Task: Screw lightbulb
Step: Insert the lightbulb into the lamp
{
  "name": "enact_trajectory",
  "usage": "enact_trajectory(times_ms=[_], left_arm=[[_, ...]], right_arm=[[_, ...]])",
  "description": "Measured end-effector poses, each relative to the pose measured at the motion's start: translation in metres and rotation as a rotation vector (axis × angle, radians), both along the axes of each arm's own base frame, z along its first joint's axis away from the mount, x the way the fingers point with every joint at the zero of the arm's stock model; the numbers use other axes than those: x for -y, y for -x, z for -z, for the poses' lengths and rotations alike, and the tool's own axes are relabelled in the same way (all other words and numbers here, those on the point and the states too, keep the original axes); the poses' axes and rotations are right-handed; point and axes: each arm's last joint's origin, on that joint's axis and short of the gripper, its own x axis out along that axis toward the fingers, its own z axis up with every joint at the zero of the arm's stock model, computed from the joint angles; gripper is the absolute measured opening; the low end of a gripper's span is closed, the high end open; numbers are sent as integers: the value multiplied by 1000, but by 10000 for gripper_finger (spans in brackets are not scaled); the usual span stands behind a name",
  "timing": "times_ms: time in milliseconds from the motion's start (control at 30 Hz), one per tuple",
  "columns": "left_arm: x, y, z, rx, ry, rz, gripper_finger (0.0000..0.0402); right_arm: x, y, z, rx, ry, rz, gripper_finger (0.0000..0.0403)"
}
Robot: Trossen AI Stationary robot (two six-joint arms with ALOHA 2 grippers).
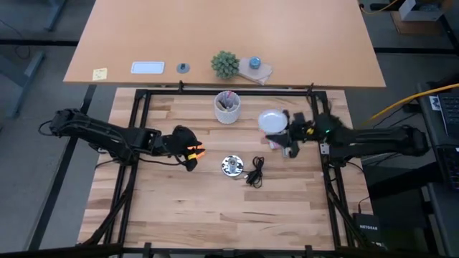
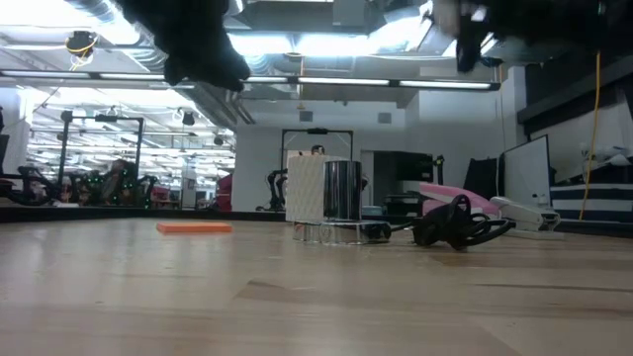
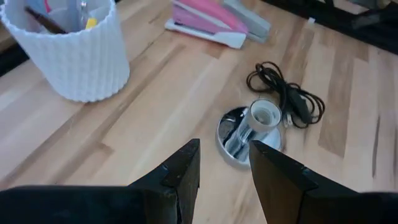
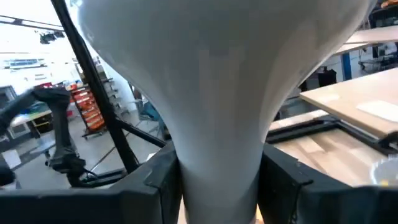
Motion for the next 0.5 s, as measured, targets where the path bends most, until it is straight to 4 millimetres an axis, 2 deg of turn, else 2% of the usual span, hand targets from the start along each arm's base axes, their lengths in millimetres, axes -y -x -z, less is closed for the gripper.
enact_trajectory(times_ms=[133, 367, 500], left_arm=[[2, -16, 5, 62, -26, -37, 131], [7, -54, 22, 175, -108, -33, 131], [8, -66, 34, 205, -154, -96, 131]], right_arm=[[3, -11, 40, -72, -13, 44, 159], [7, -46, 71, -155, 13, 31, 159], [8, -63, 85, -166, 19, -35, 159]])
